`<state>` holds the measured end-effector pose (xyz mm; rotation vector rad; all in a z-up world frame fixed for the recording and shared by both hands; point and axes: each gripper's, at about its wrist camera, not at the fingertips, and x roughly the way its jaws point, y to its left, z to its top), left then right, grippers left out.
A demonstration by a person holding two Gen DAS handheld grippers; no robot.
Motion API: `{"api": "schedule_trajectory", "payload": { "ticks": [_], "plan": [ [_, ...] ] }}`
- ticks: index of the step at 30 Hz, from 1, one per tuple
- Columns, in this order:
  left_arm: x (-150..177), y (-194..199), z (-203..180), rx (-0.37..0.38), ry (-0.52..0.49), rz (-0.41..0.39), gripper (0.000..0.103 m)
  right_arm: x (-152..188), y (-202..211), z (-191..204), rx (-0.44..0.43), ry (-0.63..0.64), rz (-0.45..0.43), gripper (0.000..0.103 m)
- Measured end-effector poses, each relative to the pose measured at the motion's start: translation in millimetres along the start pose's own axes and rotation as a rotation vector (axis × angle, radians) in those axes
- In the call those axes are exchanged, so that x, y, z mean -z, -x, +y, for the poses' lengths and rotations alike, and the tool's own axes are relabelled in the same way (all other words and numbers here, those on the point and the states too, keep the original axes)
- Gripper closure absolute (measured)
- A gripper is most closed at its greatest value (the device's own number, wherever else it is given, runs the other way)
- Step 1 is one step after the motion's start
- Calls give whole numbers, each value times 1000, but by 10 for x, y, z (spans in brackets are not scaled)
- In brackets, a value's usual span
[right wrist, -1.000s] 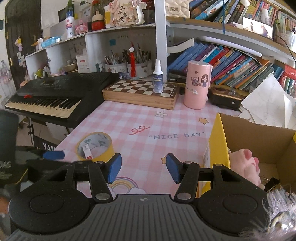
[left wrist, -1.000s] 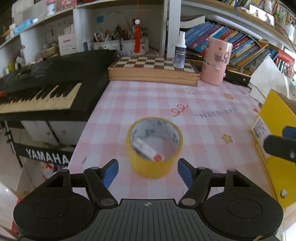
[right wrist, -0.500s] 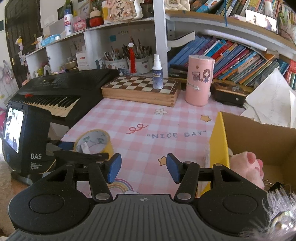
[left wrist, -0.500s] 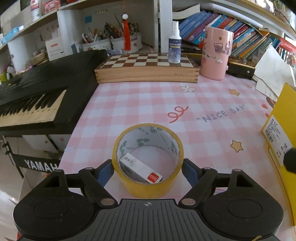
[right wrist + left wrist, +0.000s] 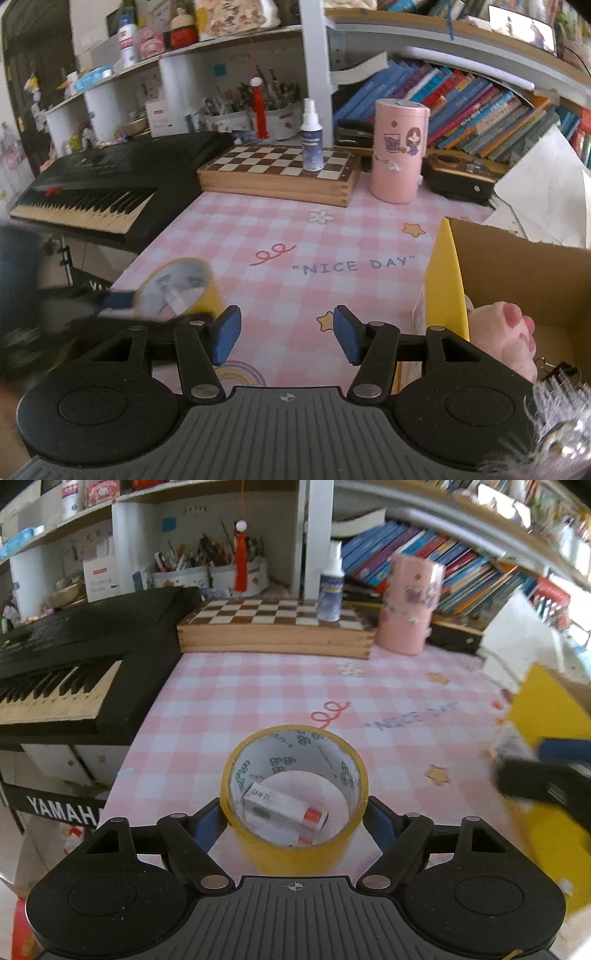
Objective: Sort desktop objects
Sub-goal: 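Grasp the tape roll rim with the left gripper and lift it off the small box, then grasp the small white-and-red box with the right gripper while the left gripper holds the tape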
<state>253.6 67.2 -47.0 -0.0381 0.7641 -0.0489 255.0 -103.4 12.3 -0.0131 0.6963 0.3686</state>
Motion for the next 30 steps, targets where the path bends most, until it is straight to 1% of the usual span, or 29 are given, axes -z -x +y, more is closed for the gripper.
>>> {"api": "schedule_trajectory", "payload": {
  "ticks": [2, 4, 6, 8, 10, 12, 15, 19, 23, 27, 30],
  "plan": [
    [57, 218, 56, 20, 22, -21, 22, -26, -22, -14, 5, -16, -6, 49],
    [105, 425, 146, 34, 73, -57, 22, -45, -58, -4, -3, -18, -4, 49],
    [148, 603, 254, 28, 140, -91, 22, -52, -128, 39, -24, -8, 19, 49],
    [187, 718, 338, -8, 184, -107, 22, -50, -236, 130, -56, 19, 65, 49],
    [225, 779, 402, -57, 197, -109, 22, -42, -367, 278, -97, 70, 112, 49],
    [261, 822, 470, -90, 221, -105, 22, -27, -481, 436, -122, 123, 134, 46],
    [325, 915, 567, -139, 259, -109, 22, -7, -629, 614, -143, 156, 144, 44],
    [418, 1019, 658, -185, 290, -109, 22, 30, -801, 776, -141, 145, 171, 45],
    [476, 1116, 698, -221, 295, -111, 22, 70, -883, 869, -109, 90, 204, 46],
    [513, 1203, 743, -257, 294, -109, 22, 88, -907, 967, -91, 54, 186, 47],
    [551, 1264, 792, -287, 301, -94, 22, 90, -973, 1023, -56, 19, 172, 47]
  ]
}}
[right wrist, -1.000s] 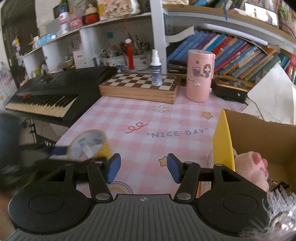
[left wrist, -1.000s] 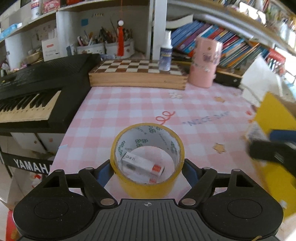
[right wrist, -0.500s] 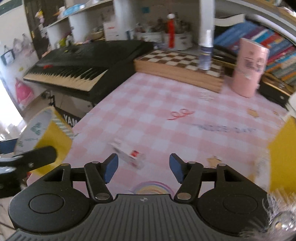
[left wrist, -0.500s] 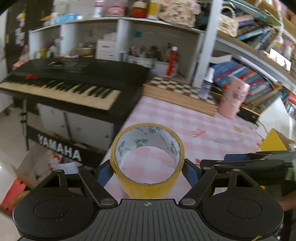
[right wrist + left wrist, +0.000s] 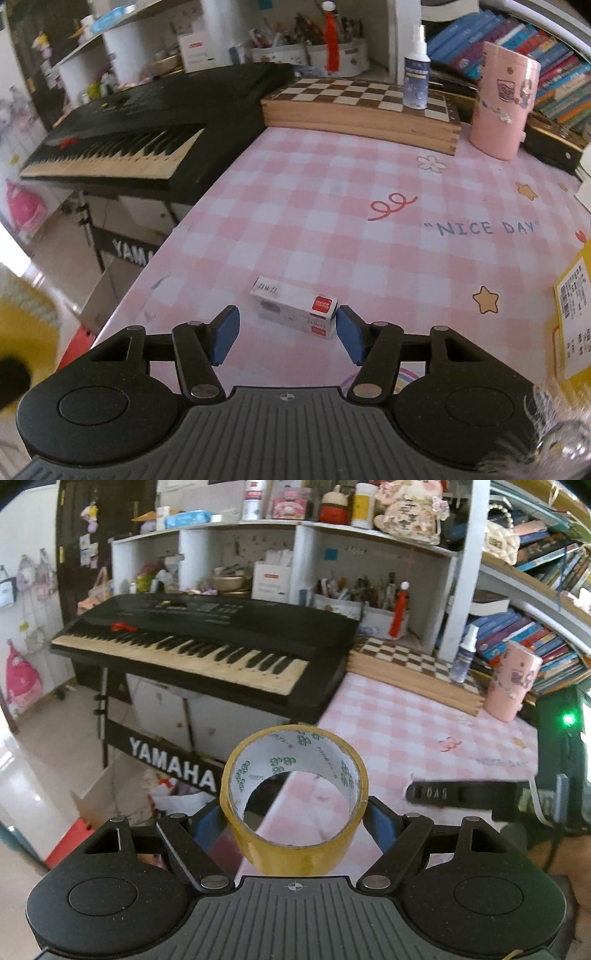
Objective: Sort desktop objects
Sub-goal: 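Grasp the small white-and-red box with the right gripper while the left gripper holds the tape, then carry the tape roll and small white box with both grippers over the yellow box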
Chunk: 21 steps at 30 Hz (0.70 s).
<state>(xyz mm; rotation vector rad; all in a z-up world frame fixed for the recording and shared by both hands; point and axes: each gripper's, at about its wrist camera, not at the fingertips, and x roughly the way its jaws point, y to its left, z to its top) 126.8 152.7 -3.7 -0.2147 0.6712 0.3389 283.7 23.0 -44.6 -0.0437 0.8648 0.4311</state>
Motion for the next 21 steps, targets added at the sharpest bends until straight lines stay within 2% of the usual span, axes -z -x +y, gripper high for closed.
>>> {"api": "schedule_trajectory", "payload": {
  "ticks": [7, 11, 14, 21],
  "plan": [
    [35, 105, 157, -60, 10, 14, 22, 13, -230, 140, 76, 31, -28, 47],
    [50, 132, 205, -68, 16, 15, 22, 60, -262, 134, 80, 65, -42, 51],
    [49, 140, 216, -58, 15, 7, 22, 59, -205, 108, 66, 69, -53, 52],
    [-21, 177, 158, 26, -7, -37, 22, -44, 260, 27, 32, 87, -154, 52]
  ]
}}
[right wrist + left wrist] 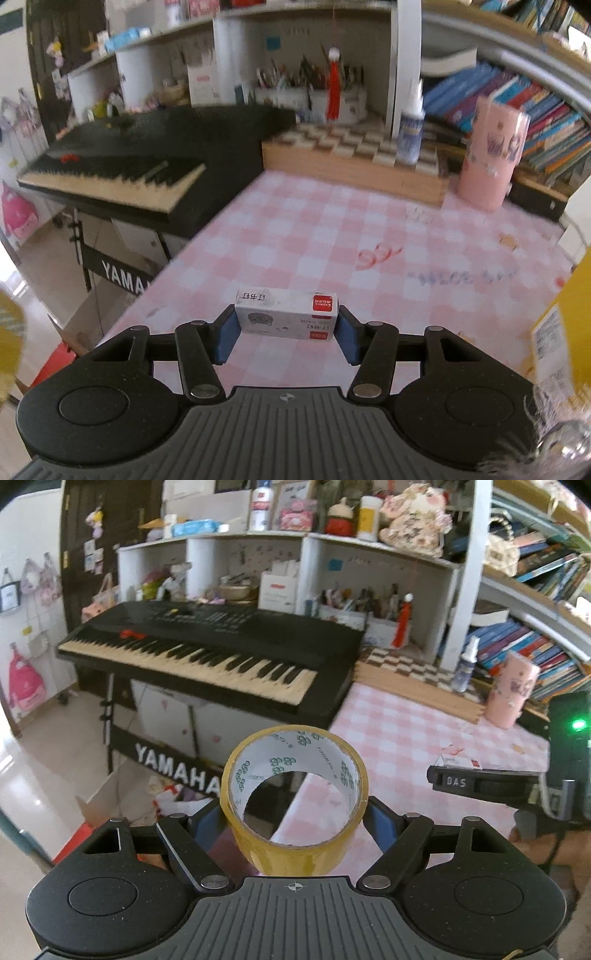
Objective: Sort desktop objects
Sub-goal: 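Carry the tape roll and small white box with both grippers over the yellow box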
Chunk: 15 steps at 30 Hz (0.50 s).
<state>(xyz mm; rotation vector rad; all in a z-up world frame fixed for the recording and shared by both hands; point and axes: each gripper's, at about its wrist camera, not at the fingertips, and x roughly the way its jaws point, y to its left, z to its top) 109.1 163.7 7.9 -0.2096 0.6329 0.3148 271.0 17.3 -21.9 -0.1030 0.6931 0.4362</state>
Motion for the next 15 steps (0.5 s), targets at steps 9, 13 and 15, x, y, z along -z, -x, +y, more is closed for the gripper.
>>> {"api": "schedule_trajectory", "payload": {
  "ticks": [9, 13, 15],
  "plan": [
    [-19, 90, -99, 121, -46, -54, 22, -2, 601, -138, 8, -18, -59, 51],
    [29, 188, -93, 154, -56, -66, 22, 108, 857, -171, 32, -30, -65, 51],
    [53, 237, -87, 170, -62, -70, 22, 174, 985, -170, 42, -37, -66, 51]
  ]
}}
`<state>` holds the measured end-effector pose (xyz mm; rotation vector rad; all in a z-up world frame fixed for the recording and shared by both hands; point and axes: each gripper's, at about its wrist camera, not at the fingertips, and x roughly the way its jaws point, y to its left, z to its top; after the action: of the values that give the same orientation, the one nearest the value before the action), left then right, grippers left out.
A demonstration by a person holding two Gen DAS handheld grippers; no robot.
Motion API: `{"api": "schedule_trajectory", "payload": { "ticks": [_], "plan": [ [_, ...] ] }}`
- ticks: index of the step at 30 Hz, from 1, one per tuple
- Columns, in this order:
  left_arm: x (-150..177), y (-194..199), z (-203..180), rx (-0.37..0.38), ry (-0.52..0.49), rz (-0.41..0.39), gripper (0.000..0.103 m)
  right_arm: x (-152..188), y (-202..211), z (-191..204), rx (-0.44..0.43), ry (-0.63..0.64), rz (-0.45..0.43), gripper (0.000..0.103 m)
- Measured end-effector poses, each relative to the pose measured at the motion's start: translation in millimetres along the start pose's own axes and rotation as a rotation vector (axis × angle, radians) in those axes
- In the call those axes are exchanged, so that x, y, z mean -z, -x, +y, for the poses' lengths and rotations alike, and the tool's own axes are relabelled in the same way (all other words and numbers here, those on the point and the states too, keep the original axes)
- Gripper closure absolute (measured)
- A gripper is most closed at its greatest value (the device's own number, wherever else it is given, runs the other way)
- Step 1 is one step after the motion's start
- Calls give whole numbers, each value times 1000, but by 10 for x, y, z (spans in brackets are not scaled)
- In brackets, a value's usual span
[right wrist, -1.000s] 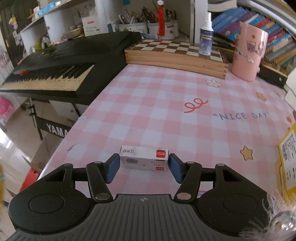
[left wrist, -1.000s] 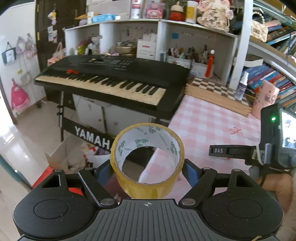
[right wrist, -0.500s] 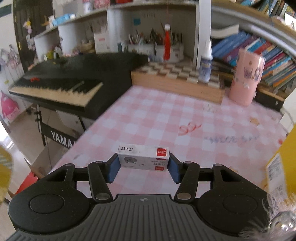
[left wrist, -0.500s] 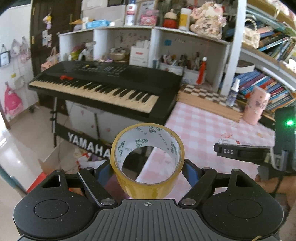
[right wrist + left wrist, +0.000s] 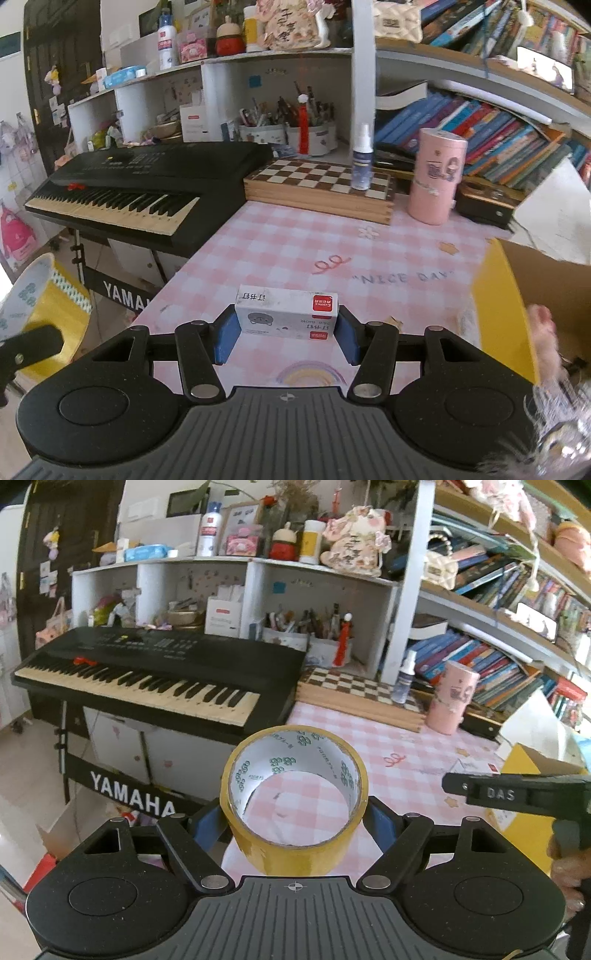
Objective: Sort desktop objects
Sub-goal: 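Carry the tape roll and small white box with both grippers over the yellow box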
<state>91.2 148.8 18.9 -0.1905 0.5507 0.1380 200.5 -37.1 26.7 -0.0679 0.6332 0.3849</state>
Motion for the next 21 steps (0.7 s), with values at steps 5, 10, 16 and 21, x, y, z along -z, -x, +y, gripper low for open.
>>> {"api": "schedule_trajectory", "payload": {
  "ticks": [5, 10, 16, 21],
  "plan": [
    [42, 156, -10, 51, -18, 2, 22, 174, 338, -2, 27, -33, 2, 51],
    [148, 407, -39, 108, -47, -8, 22, 401, 647, 62, 56, -66, 8, 51],
    [347, 613, -34, 154, -72, 27, 22, 737, 979, 131, 97, -112, 38, 51],
    [529, 720, -96, 207, -105, 66, 22, 1045, 1233, 156, 135, -154, 68, 51]
  ]
}}
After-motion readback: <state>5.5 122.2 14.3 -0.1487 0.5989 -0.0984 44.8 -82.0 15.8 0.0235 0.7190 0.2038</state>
